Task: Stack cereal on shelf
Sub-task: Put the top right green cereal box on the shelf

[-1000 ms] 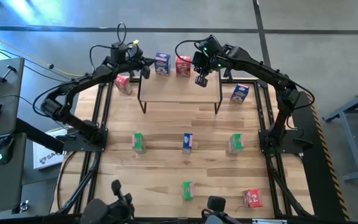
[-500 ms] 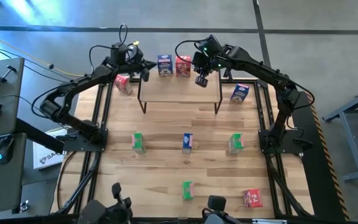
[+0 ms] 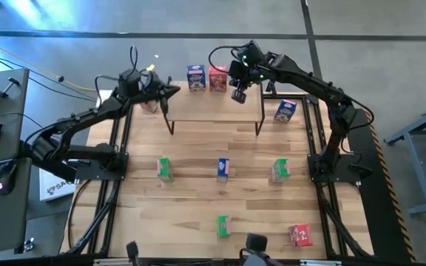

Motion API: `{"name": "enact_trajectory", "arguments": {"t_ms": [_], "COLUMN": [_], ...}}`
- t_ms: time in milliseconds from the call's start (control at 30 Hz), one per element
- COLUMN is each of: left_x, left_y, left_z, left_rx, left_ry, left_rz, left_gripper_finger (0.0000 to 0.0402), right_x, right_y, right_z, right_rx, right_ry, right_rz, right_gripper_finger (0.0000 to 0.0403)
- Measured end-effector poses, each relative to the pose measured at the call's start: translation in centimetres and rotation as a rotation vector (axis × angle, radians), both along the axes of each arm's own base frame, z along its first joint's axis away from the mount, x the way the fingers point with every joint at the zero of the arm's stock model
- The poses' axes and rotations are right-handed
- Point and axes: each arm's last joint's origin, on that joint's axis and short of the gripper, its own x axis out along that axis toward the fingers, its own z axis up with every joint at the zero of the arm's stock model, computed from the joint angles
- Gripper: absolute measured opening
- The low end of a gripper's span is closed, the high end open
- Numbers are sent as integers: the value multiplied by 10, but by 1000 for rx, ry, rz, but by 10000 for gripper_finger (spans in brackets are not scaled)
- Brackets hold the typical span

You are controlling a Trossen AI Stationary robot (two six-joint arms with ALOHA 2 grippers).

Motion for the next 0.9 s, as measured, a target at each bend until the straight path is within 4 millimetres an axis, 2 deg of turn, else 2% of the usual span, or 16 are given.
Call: {"name": "enact_trajectory", "arguments": {"t_ms": [167,300,467,600,833,900], "left_x": [3,5,3,0,-1,-1], "left_y": [-17,-28,-42,-49,-53,-53], "left_z": [-10,-20,-34,-43,-47,-47], "left_rx": [33,56,65,68,63,61], "left_ry": [-95,-145,-194,-212,-220,-224], "left_rz": [-88,-127,-165,-177,-198,-198], "left_gripper_finger": [0,0,0,0,0,0], "right_x": [4,15,17,8,-18,-19], "right_y": [30,67,120,159,221,238], "right_z": [-4,-4,5,10,6,7], "right_rx": [18,36,80,137,250,295], "right_ry": [130,162,161,175,314,264], "right_rz": [-83,-104,-147,-278,-577,-627], "right_gripper_finger": [0,0,0,0,0,0]}}
